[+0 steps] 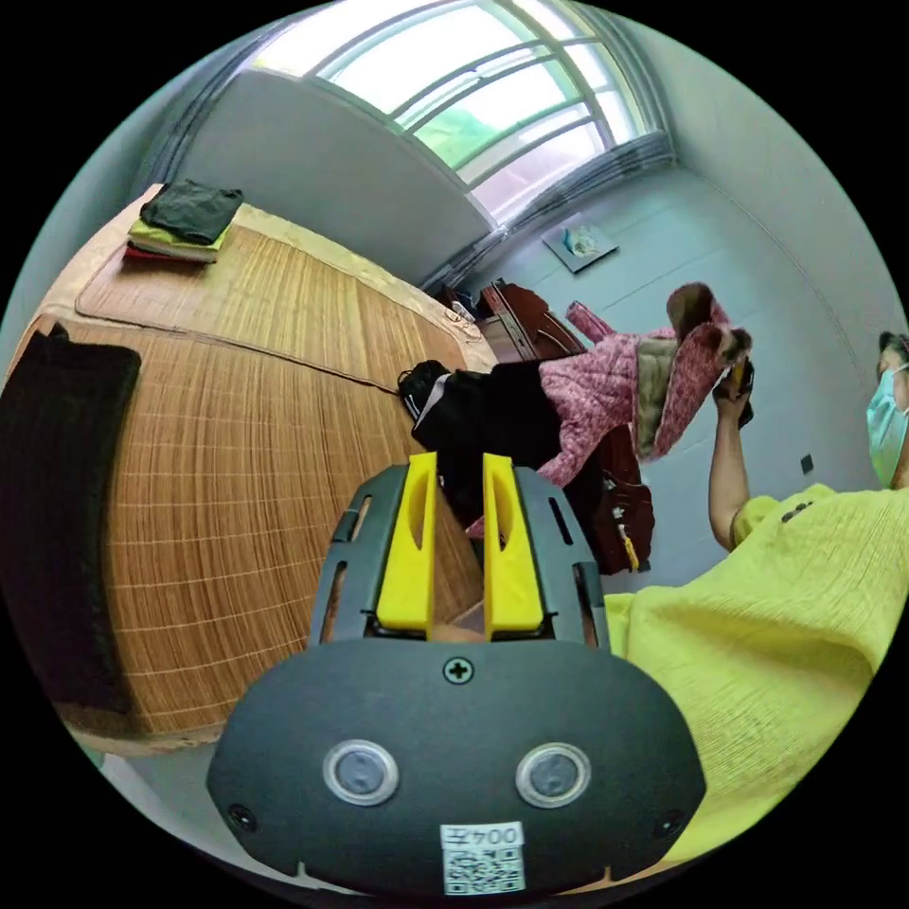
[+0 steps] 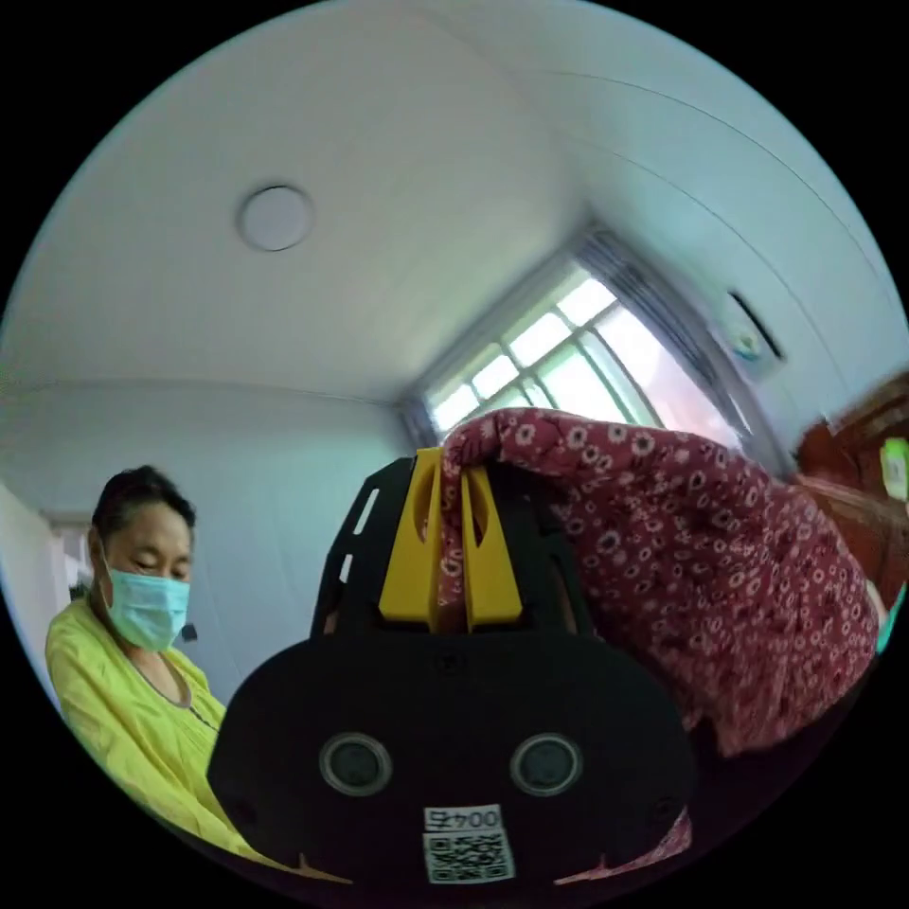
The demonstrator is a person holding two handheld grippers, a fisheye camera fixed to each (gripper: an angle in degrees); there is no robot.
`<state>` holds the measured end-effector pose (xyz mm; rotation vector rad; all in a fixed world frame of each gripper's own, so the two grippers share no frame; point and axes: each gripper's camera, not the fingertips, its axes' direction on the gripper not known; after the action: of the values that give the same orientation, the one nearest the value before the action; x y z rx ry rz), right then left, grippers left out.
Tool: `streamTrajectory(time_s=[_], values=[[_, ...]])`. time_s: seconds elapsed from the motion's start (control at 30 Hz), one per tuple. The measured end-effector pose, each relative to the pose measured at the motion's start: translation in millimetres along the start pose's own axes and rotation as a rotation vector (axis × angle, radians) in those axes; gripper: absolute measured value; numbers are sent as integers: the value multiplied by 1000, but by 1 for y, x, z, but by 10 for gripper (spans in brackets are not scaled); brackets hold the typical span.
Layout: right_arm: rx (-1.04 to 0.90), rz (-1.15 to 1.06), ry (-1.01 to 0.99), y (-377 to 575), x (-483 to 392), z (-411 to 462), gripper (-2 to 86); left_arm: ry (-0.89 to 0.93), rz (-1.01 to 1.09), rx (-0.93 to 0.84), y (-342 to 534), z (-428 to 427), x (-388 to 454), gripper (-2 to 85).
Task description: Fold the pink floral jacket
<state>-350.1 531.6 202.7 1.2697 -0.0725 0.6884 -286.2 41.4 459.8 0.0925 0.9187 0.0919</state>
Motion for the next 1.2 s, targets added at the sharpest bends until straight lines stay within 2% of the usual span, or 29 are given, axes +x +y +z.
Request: streamTrajectory(time_s=[0.07, 0.2, 0.27, 0.37, 0.47, 0.6, 0.7, 0.8, 0.9, 0.97, 1.03, 1.13, 1.2], values=[[29, -85, -9, -37, -79, 31, 41, -20, 102, 0, -9, 1, 17, 156], [11, 55, 9, -40, -156, 82, 48, -42, 327, -19, -32, 18, 52, 230], [-45, 38, 134, -20, -207, 117, 49, -28, 392, -5, -39, 22, 65, 250], [-90, 63, 188, 13, -240, 154, 49, 34, 445, 28, -44, 23, 78, 275], [-70, 137, 171, 45, -256, 173, 48, 4, 485, 10, -41, 28, 76, 306], [-77, 250, 124, 77, -264, 197, 48, -13, 425, 12, -53, 23, 64, 332], [-127, 258, 131, 96, -259, 222, 48, 45, 414, 156, -88, -14, 83, 306], [-206, 230, 127, 111, -232, 241, 48, -72, 408, 211, -149, -59, 90, 121], [-301, 202, 120, 126, -195, 235, 49, -220, 432, 267, -192, -102, 77, 104], [-388, 302, 197, 156, -153, 208, 52, -355, 550, 167, -199, -107, 67, 106], [-500, 402, 271, 194, -113, 184, 58, -449, 623, -61, -195, -93, 25, 114], [-667, 649, 403, 286, -42, 141, 83, -423, 474, -301, -185, -71, -46, 122], [-708, 774, 526, 344, -13, 114, 95, -436, 361, -393, -177, -56, -77, 119]])
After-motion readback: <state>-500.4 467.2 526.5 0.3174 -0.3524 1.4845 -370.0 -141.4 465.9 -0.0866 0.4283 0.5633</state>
